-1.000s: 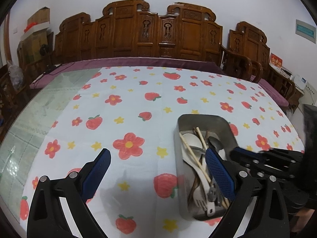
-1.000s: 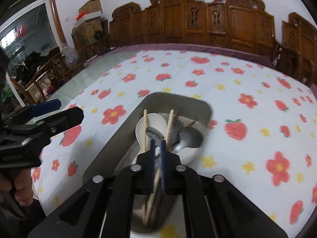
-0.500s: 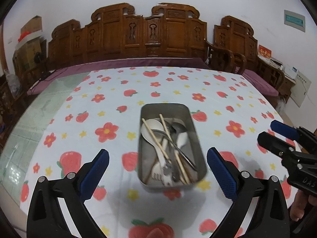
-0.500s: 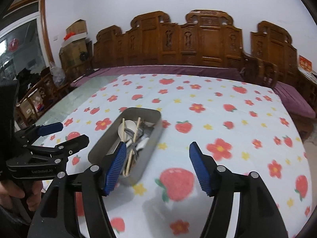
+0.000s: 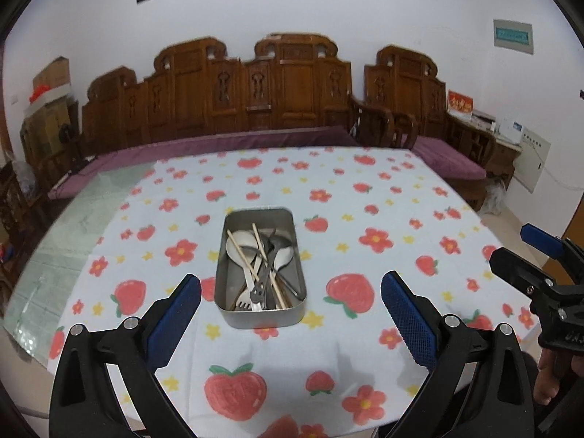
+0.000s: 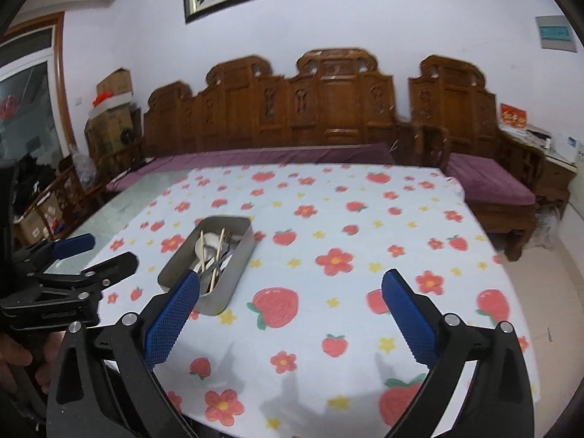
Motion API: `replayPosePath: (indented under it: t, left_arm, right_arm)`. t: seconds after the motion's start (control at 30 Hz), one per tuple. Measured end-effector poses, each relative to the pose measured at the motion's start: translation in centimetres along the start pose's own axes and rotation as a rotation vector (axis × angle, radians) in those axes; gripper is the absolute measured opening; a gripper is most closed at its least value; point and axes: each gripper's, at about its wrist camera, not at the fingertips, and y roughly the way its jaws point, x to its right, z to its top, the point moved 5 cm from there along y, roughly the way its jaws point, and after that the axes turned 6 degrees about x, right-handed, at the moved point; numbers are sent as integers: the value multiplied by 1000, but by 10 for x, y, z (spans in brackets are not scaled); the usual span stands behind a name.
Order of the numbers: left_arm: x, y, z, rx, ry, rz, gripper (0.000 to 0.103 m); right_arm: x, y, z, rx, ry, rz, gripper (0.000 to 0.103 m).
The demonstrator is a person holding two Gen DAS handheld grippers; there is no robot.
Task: Organize utensils
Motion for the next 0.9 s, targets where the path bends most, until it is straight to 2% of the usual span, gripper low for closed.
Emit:
replayPosePath:
  t: [0.2, 0.37, 0.57, 0.9]
  left_arm:
    - [3, -45, 18, 70, -10, 19, 95]
    - [-1, -73, 25, 120, -22, 49, 95]
    - [1, -91, 31, 160, -3, 70, 95]
    - [3, -97, 34, 174, -16, 62, 95]
  right_arm:
    - [3, -54, 25, 112, -4, -19, 100]
    - [3, -82, 35, 165, -6, -26, 100]
    - [2, -96, 36, 185, -1, -22, 100]
    - [4, -100, 35, 189, -2, -31, 100]
